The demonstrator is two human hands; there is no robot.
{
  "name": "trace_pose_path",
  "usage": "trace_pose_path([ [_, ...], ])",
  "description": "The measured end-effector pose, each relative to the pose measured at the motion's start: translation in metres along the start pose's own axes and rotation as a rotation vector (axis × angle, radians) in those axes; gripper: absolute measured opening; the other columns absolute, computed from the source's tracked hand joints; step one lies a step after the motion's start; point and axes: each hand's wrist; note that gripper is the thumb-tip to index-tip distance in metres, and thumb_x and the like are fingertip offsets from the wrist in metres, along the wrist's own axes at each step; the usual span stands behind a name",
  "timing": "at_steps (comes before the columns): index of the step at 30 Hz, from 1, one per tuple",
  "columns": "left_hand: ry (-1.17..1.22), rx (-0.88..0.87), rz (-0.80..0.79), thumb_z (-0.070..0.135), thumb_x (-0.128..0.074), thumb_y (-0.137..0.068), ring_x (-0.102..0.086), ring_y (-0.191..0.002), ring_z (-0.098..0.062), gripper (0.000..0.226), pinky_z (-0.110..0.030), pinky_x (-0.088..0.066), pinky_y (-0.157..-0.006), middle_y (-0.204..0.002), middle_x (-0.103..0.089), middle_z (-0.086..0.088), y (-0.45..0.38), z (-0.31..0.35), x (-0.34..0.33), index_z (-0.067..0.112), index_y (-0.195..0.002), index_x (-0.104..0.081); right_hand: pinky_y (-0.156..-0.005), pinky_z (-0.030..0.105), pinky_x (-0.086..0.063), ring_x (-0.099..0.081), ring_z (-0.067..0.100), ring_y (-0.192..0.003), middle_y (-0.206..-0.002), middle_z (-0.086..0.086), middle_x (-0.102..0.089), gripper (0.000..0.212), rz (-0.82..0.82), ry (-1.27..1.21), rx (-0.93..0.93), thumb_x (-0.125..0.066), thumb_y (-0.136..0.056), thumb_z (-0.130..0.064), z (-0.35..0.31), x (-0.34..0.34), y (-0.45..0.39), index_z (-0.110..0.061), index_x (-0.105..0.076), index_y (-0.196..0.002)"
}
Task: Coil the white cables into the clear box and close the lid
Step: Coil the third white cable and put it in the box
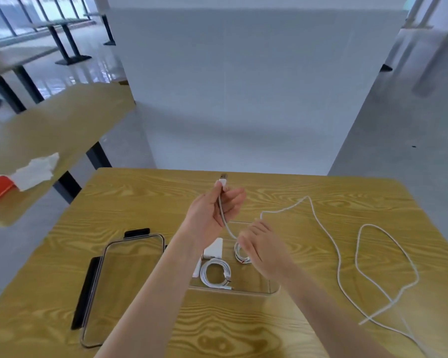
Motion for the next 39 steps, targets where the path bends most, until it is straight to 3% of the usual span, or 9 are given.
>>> trace_pose_path([
  [5, -0.293, 0.109, -0.159, 0.028, -0.035, -0.098, -0.068, -0.051, -0.015, 0.043, -0.019, -0.050, -0.042, -0.073, -0.071, -0.015, 0.015, -0.002, 0.001, 0.015, -0.060, -0.048, -0.113, 0.040, -0.019, -0.055, 0.016, -0.108, -0.099, -0.002, -0.069, 0.097, -0.215, 0.152, -0.085, 0.011, -0.081, -0.071, 0.005, 0.013, -0.015, -0.018, -0.069, -0.096],
  [7, -0.462, 0.162, -0.191, 0.029, -0.038, -0.098, -0.062, -0.044, -0.012, 0.040, -0.018, -0.043, -0.038, -0.073, -0.071, -0.015, 0.019, -0.011, -0.001, 0.016, -0.061, -0.046, -0.087, 0.033, -0.043, -0.060, 0.019, -0.084, -0.082, 0.002, -0.068, 0.069, -0.258, 0.183, -0.129, -0.019, -0.091, -0.062, 0.006, 0.029, -0.026, -0.015, -0.069, -0.086],
  [9, -0.631, 0.189, -0.195, 0.029, -0.036, -0.099, -0.056, -0.038, -0.012, 0.037, -0.018, -0.034, -0.038, -0.065, -0.071, -0.010, 0.020, -0.020, 0.000, 0.016, -0.066, -0.042, -0.050, 0.025, -0.032, -0.042, 0.016, -0.052, -0.054, -0.002, -0.046, 0.044, -0.326, 0.209, -0.236, -0.044, -0.086, -0.046, 0.005, 0.048, -0.041, -0.012, -0.057, -0.062],
  [14, -0.949, 0.261, -0.155, 0.029, -0.036, -0.099, -0.029, -0.032, -0.007, 0.033, -0.017, -0.025, -0.039, -0.037, -0.044, 0.008, 0.009, -0.047, 0.012, 0.015, -0.069, -0.042, -0.046, 0.025, -0.020, -0.023, 0.011, -0.041, -0.042, -0.007, -0.027, 0.053, -0.241, -0.090, -0.354, -0.070, -0.072, -0.052, -0.003, 0.094, -0.063, -0.018, -0.040, -0.043],
  [17, -0.786, 0.290, 0.002, 0.027, -0.037, -0.098, -0.024, -0.033, -0.009, 0.036, -0.020, -0.019, -0.041, -0.039, -0.031, 0.007, -0.008, -0.053, 0.018, 0.015, -0.065, -0.039, -0.047, 0.022, -0.029, -0.033, 0.007, -0.038, -0.040, -0.010, -0.044, 0.035, -0.223, -0.170, -0.331, -0.062, -0.085, -0.038, -0.014, 0.106, -0.060, -0.010, -0.070, -0.066],
  [24, -0.042, 0.296, 0.009, 0.012, -0.029, -0.095, -0.060, -0.049, -0.021, 0.035, -0.031, -0.046, -0.063, -0.054, -0.062, -0.010, -0.028, -0.034, 0.026, 0.009, -0.064, -0.044, -0.062, 0.035, -0.043, -0.046, 0.012, -0.056, -0.062, -0.007, -0.052, 0.024, -0.158, -0.271, -0.298, -0.039, -0.098, -0.020, -0.029, 0.081, -0.032, -0.010, -0.061, -0.096],
  [31, -0.063, 0.272, 0.014, 0.024, -0.031, -0.095, -0.060, -0.047, -0.018, 0.034, -0.029, -0.052, -0.059, -0.054, -0.057, -0.009, -0.034, -0.031, 0.020, 0.014, -0.062, -0.036, -0.055, 0.027, -0.038, -0.050, 0.010, -0.059, -0.081, -0.005, -0.065, 0.026, -0.062, -0.159, -0.250, -0.038, -0.099, -0.029, -0.029, 0.065, -0.021, -0.018, -0.053, -0.117],
  [34, 0.029, 0.227, -0.022, 0.020, -0.032, -0.099, -0.063, -0.074, -0.019, 0.034, -0.025, -0.051, -0.062, -0.075, -0.065, -0.013, -0.039, -0.033, 0.018, 0.011, -0.067, -0.043, -0.058, 0.035, -0.042, -0.057, 0.021, -0.061, -0.077, 0.003, -0.066, 0.028, -0.021, -0.120, -0.163, -0.033, -0.100, -0.030, -0.035, 0.056, -0.019, -0.018, -0.050, -0.119],
  [39, 0.204, 0.088, -0.014, 0.021, -0.031, -0.100, -0.066, -0.057, -0.018, 0.034, -0.031, -0.045, -0.073, -0.067, -0.068, -0.011, -0.044, -0.026, 0.021, 0.012, -0.069, -0.042, -0.039, 0.010, -0.013, -0.026, 0.005, -0.038, -0.049, -0.013, -0.037, 0.030, 0.049, -0.054, -0.038, -0.034, -0.096, -0.024, -0.028, 0.041, -0.004, -0.016, -0.046, -0.123],
])
Point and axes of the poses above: each hand's wrist, its own y-axis away from the middle knuckle, its own x-axis out of the back of the hand, z = x × y
